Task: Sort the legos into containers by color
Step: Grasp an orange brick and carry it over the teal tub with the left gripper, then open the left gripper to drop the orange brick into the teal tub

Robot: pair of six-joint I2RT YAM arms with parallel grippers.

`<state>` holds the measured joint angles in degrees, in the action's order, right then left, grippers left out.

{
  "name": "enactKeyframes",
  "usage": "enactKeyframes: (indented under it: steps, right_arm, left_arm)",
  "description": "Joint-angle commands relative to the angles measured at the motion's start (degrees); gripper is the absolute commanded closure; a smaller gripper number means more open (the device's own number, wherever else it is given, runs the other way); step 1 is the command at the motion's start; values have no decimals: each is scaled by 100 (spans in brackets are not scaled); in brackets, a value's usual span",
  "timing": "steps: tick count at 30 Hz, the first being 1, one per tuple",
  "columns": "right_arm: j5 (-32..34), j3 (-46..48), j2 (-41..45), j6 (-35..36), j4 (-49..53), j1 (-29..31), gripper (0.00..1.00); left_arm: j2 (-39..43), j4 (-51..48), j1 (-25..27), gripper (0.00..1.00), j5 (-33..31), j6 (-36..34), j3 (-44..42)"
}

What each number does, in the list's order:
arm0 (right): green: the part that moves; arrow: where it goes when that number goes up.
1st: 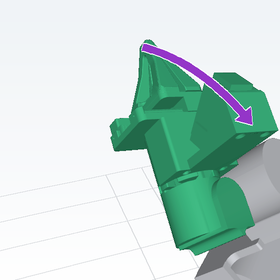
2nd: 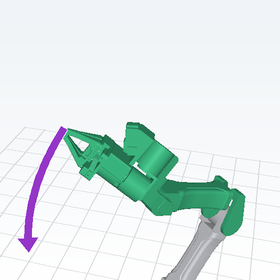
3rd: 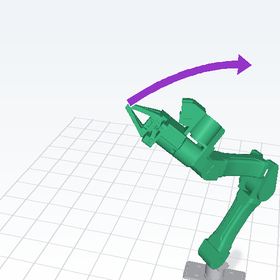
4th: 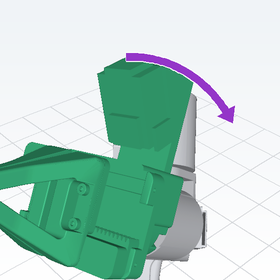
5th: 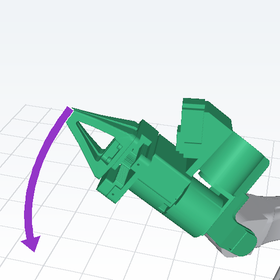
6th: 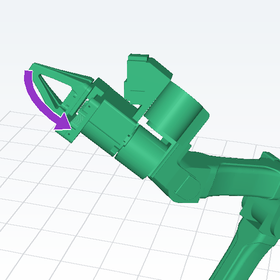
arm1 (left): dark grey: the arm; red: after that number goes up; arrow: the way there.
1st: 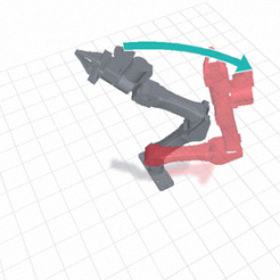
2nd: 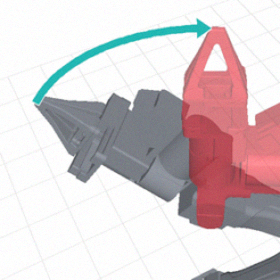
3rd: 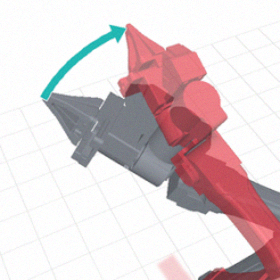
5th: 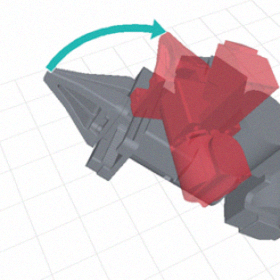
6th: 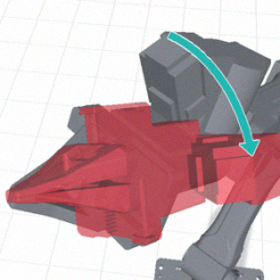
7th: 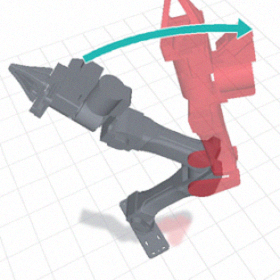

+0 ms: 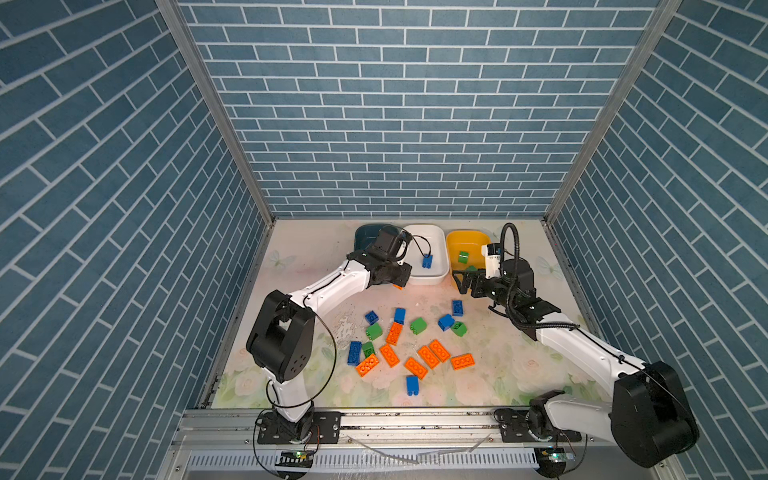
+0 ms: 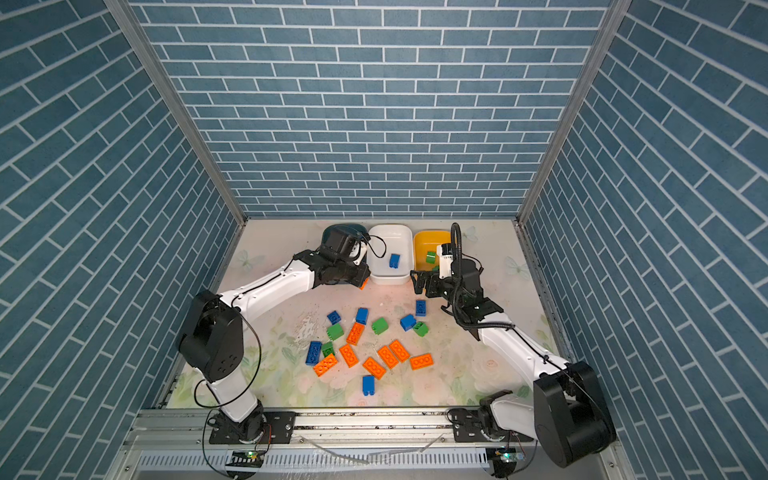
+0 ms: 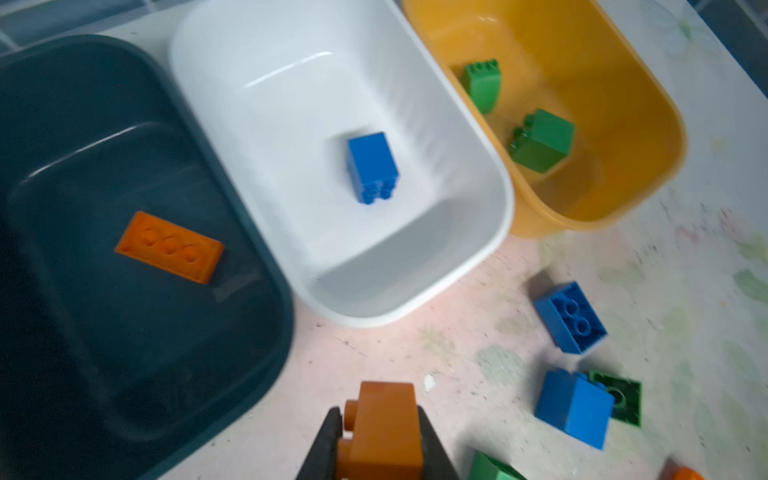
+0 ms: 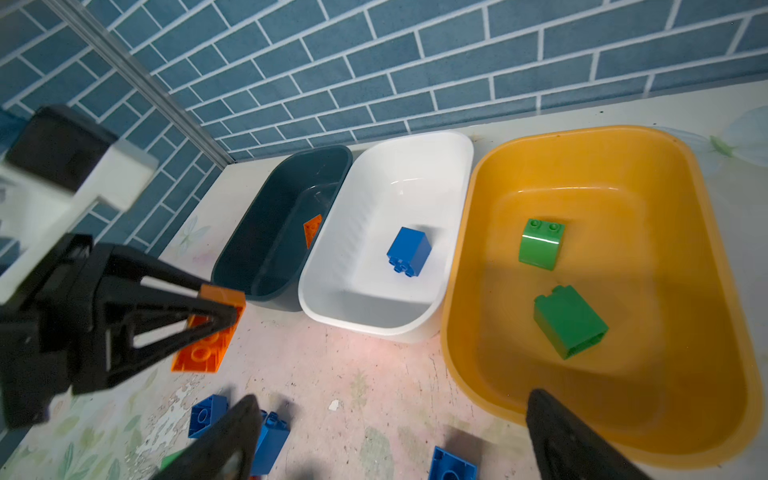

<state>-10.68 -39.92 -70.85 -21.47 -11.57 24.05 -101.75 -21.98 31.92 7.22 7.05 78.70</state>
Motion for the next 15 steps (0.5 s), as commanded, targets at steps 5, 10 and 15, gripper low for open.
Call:
enactKeyframes:
  steps: [5, 10, 15]
  right_arm:
    - [231, -302, -52, 345, 138, 125, 1]
    - [326, -222, 40, 381, 154, 160, 1]
    - [530, -138, 128, 381, 168, 159, 1]
  left_arm:
    - [-469, -121, -416, 85, -1305, 817, 526]
    - [-913, -382, -477, 84, -1756, 1172, 1093]
    - [-1376, -761, -565, 80, -1902, 1564, 1682]
